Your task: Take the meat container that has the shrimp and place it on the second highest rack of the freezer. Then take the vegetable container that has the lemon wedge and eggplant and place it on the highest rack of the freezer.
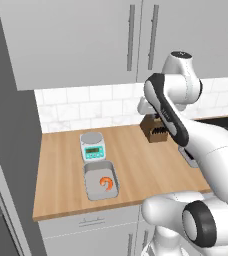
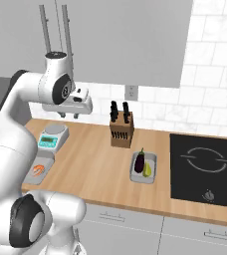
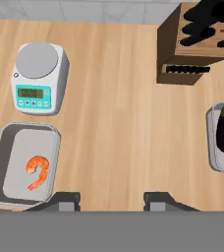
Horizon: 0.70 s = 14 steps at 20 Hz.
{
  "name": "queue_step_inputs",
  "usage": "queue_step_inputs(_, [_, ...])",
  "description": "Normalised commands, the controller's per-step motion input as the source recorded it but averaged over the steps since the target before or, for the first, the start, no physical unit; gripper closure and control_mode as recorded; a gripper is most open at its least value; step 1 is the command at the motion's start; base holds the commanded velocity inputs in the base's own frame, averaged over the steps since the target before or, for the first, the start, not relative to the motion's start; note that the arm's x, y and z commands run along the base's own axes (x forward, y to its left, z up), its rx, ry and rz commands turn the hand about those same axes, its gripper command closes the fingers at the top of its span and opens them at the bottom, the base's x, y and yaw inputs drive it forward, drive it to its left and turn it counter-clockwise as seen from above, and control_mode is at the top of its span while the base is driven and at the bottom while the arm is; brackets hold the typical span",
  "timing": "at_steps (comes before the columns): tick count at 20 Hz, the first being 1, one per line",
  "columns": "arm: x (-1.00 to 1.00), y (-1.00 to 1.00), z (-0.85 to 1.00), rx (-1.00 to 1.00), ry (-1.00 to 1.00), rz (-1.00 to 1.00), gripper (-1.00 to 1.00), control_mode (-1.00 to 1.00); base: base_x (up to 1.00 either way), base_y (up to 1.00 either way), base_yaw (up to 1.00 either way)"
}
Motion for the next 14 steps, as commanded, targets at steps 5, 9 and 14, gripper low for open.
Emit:
queue_step_inputs(5, [-0.27, 0.24, -0.05, -0.01, 0.00, 0.05, -1.00, -1.00, 0.00, 0.00, 0.00])
queue_step_inputs(9, [-0.48, 0.65, -0.21, -0.09, 0.00, 0.19, -1.00, -1.00, 0.00, 0.00, 0.00])
queue_step_inputs(14, [-0.09, 0.83, -0.33, -0.06, 0.01, 0.28, -1.00, -1.00, 0.00, 0.00, 0.00])
